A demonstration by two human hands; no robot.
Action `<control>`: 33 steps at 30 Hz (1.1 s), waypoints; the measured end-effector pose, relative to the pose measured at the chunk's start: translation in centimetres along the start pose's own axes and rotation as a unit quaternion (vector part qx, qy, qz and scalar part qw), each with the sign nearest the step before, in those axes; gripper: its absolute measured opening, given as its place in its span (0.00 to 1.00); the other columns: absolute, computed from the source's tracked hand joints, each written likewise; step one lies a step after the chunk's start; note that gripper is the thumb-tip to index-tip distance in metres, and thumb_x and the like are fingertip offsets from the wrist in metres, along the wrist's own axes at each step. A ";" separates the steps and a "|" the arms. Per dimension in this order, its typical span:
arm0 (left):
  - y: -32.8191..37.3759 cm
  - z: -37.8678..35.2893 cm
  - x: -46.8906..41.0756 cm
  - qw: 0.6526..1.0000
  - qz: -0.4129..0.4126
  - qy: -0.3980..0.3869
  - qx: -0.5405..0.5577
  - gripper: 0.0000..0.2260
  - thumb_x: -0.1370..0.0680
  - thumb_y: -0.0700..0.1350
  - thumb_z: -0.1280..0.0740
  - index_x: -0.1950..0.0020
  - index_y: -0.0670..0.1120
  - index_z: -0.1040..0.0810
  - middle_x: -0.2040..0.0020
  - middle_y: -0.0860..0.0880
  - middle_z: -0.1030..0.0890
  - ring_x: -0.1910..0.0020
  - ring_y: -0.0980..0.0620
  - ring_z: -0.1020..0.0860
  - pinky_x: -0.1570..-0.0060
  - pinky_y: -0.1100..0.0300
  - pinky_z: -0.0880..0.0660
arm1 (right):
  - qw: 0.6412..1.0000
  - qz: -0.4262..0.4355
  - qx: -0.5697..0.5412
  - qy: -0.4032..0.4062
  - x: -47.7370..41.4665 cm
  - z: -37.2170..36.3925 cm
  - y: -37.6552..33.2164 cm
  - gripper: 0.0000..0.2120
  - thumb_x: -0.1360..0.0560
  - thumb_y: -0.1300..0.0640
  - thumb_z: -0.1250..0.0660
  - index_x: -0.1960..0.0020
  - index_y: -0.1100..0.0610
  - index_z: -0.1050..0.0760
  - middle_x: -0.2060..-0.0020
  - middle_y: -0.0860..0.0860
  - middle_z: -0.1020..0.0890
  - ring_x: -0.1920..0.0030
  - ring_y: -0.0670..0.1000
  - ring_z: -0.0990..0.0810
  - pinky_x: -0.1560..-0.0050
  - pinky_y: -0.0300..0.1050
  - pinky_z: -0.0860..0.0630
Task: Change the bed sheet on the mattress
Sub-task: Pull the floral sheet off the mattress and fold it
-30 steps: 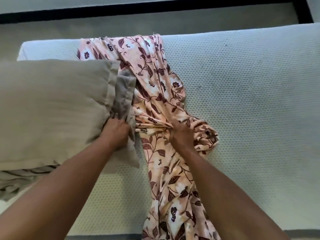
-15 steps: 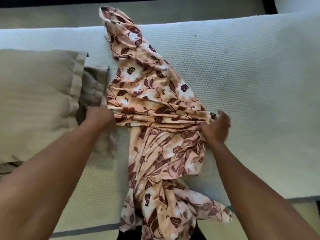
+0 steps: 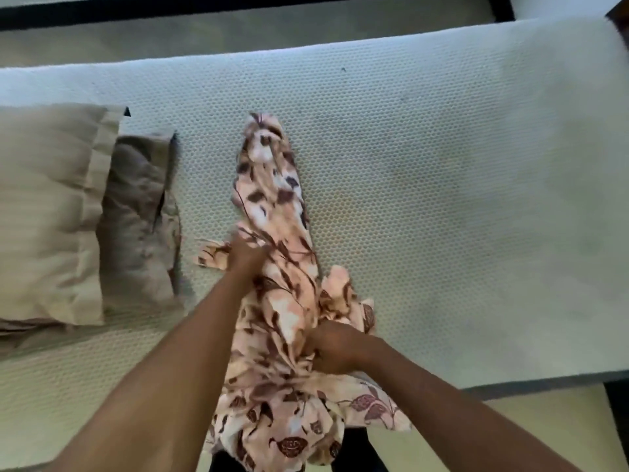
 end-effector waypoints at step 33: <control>-6.4 8.9 36.1 0.990 -0.124 -0.071 0.007 0.08 0.20 0.44 0.31 0.47 0.42 0.15 0.46 0.43 0.16 0.45 0.46 0.20 0.45 0.55 0.23 | 0.837 -0.185 -0.437 0.270 21.8 1.3 -13.3 0.16 0.24 0.45 0.34 0.44 0.54 0.17 0.48 0.54 0.14 0.45 0.56 0.16 0.39 0.57 0.20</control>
Point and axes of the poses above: each hand's wrist, its own x-axis away from the middle knuckle, its own z-axis out of the back of the hand, y = z × x, the point moved 7 cm from there along -x, towards the middle knuckle
